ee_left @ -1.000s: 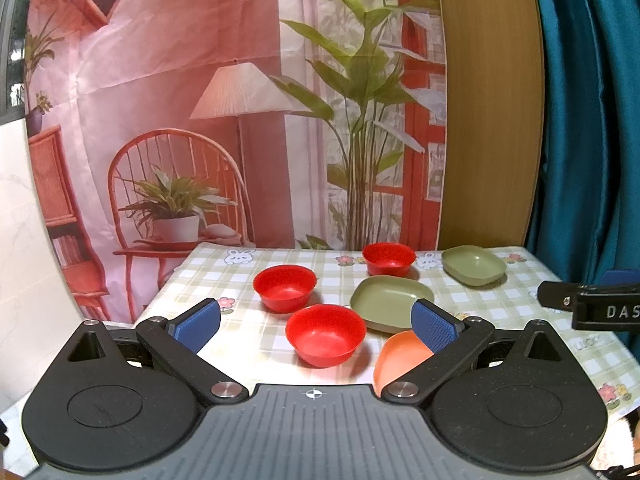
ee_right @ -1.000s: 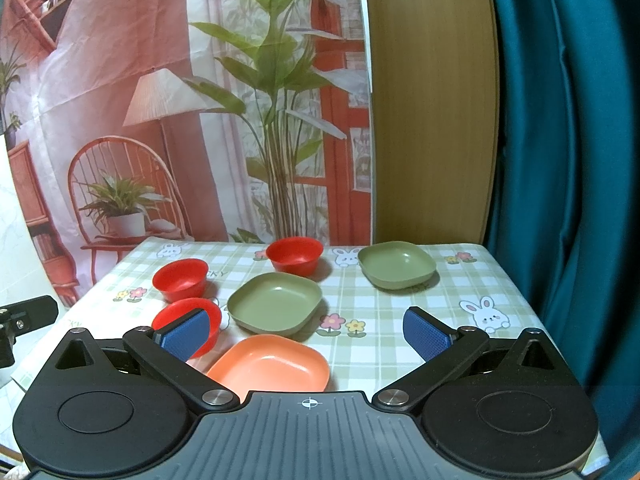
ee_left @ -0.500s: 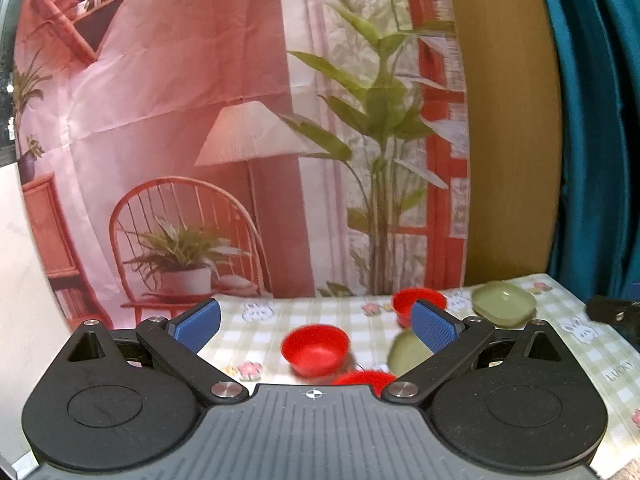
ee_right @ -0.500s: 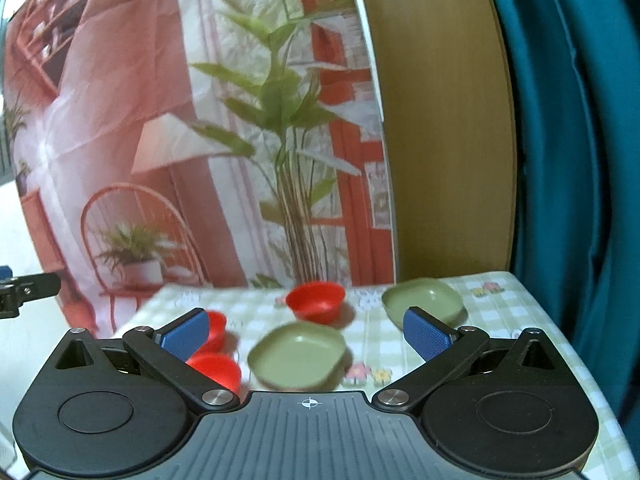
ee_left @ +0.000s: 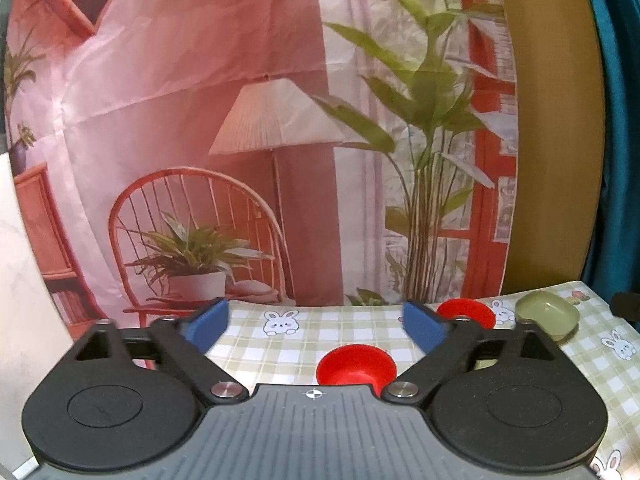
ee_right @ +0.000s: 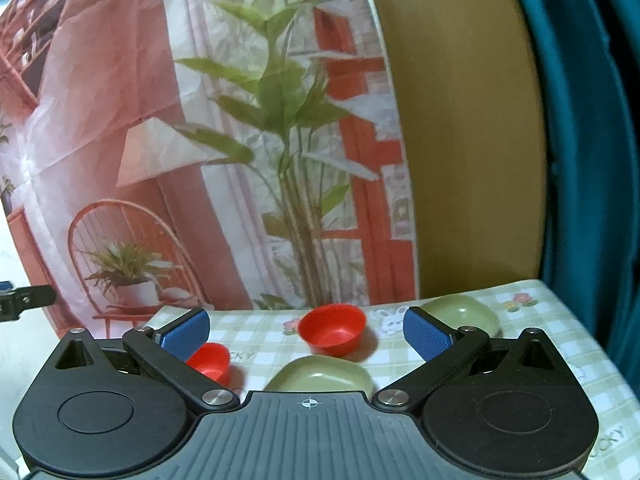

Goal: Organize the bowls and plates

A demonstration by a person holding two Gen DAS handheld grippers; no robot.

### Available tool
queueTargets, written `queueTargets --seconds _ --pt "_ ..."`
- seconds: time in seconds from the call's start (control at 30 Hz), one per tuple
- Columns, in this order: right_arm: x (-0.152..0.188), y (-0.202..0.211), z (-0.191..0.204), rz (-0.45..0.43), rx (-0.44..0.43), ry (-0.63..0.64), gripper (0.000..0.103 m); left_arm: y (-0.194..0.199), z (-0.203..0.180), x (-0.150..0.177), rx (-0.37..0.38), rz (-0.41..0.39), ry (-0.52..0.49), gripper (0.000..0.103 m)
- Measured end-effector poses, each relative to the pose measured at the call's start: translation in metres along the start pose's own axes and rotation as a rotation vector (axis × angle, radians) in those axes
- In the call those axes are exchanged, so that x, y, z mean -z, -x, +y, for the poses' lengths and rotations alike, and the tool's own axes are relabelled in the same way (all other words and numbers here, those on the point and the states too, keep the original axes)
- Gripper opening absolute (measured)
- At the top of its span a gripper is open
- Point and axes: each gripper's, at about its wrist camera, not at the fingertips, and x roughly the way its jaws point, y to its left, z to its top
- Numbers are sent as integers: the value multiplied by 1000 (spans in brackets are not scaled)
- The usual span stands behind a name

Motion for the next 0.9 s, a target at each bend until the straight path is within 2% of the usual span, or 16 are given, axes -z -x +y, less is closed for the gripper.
queueTargets --seconds 0.07,0.23,0.4,0.5,0.57,0.7,0.83,0.9 --pt "-1 -12 9 40 -1 32 103 -13 9 -2 21 25 24 80" --pt "2 -32 26 55 -21 58 102 -40 25 3 -60 40 50 80" --pt "8 -49 29 90 -26 73 97 -60 44 13 -60 85 152 76" --pt "15 -52 25 102 -26 86 93 -64 45 26 -29 111 195 73" --pt "21 -56 20 125 -17 100 86 -65 38 34 -6 130 177 71" --pt "31 -58 7 156 1 105 83 -68 18 50 41 181 138 59" --pt "39 -56 -9 168 15 116 78 -62 -1 66 104 190 176 59" --pt "42 -57 -18 179 26 115 76 -59 -15 74 140 202 163 57"
